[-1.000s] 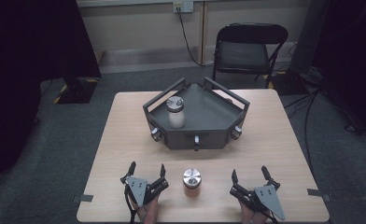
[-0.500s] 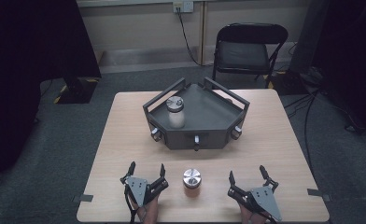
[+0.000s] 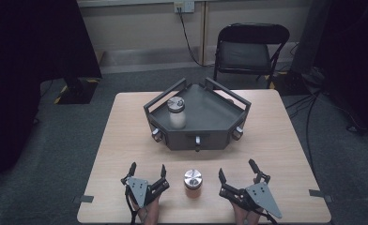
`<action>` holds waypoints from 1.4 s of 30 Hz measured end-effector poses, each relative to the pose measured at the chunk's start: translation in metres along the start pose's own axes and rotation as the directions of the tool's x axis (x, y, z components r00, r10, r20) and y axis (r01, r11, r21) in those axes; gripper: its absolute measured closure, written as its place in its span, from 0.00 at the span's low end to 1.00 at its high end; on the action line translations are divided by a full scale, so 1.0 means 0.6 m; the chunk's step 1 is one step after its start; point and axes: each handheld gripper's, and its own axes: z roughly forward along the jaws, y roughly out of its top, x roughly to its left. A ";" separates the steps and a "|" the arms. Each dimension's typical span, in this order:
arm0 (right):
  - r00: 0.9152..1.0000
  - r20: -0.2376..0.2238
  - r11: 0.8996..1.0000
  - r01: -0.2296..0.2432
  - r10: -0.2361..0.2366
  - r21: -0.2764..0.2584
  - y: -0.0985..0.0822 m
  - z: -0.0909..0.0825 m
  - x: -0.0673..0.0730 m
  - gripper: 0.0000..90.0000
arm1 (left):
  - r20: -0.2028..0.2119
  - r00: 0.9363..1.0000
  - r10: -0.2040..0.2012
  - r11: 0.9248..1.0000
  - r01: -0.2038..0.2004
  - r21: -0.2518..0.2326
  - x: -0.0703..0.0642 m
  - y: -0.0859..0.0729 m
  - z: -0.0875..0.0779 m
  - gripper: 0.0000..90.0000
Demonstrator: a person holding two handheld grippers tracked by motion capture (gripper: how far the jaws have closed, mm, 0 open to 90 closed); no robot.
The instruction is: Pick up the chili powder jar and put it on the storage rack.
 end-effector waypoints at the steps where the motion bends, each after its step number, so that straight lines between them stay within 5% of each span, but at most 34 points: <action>1: 1.000 0.000 1.000 0.000 0.000 0.000 0.000 0.000 0.000 0.00 | 0.000 1.000 0.000 1.000 0.000 0.000 0.000 0.000 0.000 0.00; 7: 0.996 -0.085 1.000 -0.024 0.024 0.004 0.000 0.012 0.034 0.01 | 0.000 1.000 0.000 1.000 0.000 0.000 0.000 0.000 0.000 0.00; 11: 0.986 -0.161 0.999 -0.029 0.034 0.029 -0.003 0.024 0.059 0.03 | 0.000 1.000 0.000 1.000 0.000 0.000 0.000 0.000 0.000 0.00; 16: 0.982 -0.189 0.998 -0.013 0.025 0.063 0.002 0.027 0.088 0.10 | 0.000 1.000 0.000 1.000 0.000 0.000 0.000 0.000 0.000 0.00; 21: 0.980 -0.198 0.994 0.010 0.012 0.111 -0.001 0.034 0.103 0.17 | 0.000 1.000 0.000 1.000 0.000 0.000 0.000 0.000 0.000 0.00; 25: 0.977 -0.209 0.987 -0.017 0.051 0.158 -0.004 0.041 0.099 0.21 | 0.004 1.000 0.000 1.000 0.000 0.000 0.001 0.000 0.000 0.00; 42: 0.981 -0.190 0.983 -0.007 0.043 0.185 -0.018 0.040 0.109 0.38 | 0.004 1.000 0.000 1.000 0.000 0.000 0.001 0.000 0.000 0.00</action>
